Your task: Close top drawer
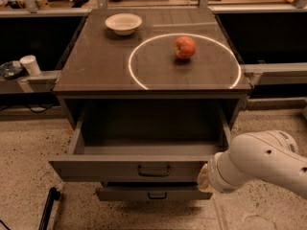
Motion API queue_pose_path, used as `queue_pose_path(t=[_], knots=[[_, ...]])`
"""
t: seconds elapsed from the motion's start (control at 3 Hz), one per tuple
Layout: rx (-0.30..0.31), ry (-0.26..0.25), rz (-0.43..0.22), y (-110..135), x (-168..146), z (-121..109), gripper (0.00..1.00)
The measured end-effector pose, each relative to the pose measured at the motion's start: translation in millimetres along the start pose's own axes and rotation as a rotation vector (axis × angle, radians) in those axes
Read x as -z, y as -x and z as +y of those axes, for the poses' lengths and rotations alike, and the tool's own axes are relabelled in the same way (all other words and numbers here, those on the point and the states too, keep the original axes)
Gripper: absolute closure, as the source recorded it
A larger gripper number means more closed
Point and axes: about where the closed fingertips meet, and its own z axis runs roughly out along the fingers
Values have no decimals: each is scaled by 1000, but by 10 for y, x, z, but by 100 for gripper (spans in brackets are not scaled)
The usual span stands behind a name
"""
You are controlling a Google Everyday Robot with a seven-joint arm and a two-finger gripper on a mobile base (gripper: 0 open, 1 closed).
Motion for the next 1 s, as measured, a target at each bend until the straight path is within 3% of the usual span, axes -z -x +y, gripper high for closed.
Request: queue_pose_path(t=[0.33, 0.67, 1.0], knots=[[0, 0, 0, 0, 0, 0, 38], [0, 0, 0, 0, 0, 0, 8], [0, 0, 0, 0, 0, 0, 0]])
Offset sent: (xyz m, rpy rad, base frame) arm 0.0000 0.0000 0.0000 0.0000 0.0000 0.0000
